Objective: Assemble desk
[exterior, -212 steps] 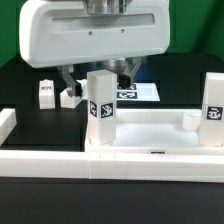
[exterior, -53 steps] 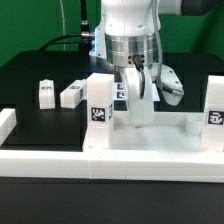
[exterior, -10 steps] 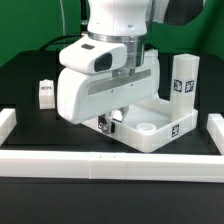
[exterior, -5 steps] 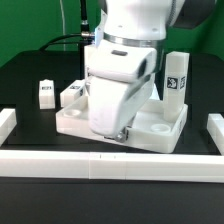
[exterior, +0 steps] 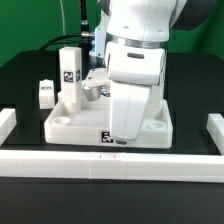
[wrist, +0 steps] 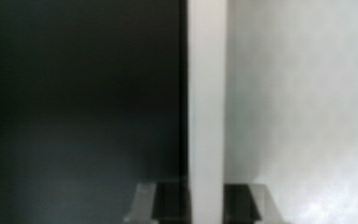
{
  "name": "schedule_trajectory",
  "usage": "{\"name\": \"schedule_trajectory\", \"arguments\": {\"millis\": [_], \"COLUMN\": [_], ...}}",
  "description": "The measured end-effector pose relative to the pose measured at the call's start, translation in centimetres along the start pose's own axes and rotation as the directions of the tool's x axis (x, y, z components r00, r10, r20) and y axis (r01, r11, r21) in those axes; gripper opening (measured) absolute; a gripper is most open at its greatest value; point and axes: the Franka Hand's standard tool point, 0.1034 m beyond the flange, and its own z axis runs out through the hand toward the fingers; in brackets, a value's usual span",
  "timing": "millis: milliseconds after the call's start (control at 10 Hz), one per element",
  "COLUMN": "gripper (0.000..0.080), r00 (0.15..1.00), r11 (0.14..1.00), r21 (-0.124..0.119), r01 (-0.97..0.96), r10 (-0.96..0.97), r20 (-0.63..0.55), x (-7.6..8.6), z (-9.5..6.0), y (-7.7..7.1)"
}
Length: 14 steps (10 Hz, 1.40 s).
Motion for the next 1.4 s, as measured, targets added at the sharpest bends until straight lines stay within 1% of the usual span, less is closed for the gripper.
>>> {"name": "schedule_trajectory", "arguments": {"millis": [100,200,300,400,600,700,900,1100,1200,1300,1400], "gripper": [0.0064,0.0063,0.0063,0.0063,0.0063,0.0063,0.0063,0.0063,0.0172,0.0307,0.0307], "r00": [1.0,0.999,0.999,0.999,0.999,1.0,1.0,1.0,1.0,1.0,1.0], "r11": [1.0,0.999,0.999,0.999,0.999,1.0,1.0,1.0,0.998,0.996,0.992], "r21": [0.003,0.0,0.007,0.003,0.006,0.008,0.024,0.025,0.054,0.086,0.124], "r01": [0.021,0.035,0.033,0.041,0.038,0.025,0.005,-0.012,-0.012,-0.013,-0.016], "r10": [-0.021,-0.035,-0.033,-0.041,-0.038,-0.025,-0.005,0.012,0.012,0.012,0.013], "r20": [0.001,-0.001,-0.001,-0.003,-0.007,-0.008,-0.005,-0.004,0.003,0.012,0.022], "x": [1.2,2.6,3.6,4.4,5.9,6.4,6.6,6.6,6.4,6.2,5.9], "z": [-0.3,-0.6,-0.6,-0.6,-0.8,-0.9,-0.8,-0.9,-0.8,-1.1,-1.7], "y": [0.6,1.7,2.6,3.5,4.8,5.3,5.5,5.5,4.9,4.3,3.8]}}
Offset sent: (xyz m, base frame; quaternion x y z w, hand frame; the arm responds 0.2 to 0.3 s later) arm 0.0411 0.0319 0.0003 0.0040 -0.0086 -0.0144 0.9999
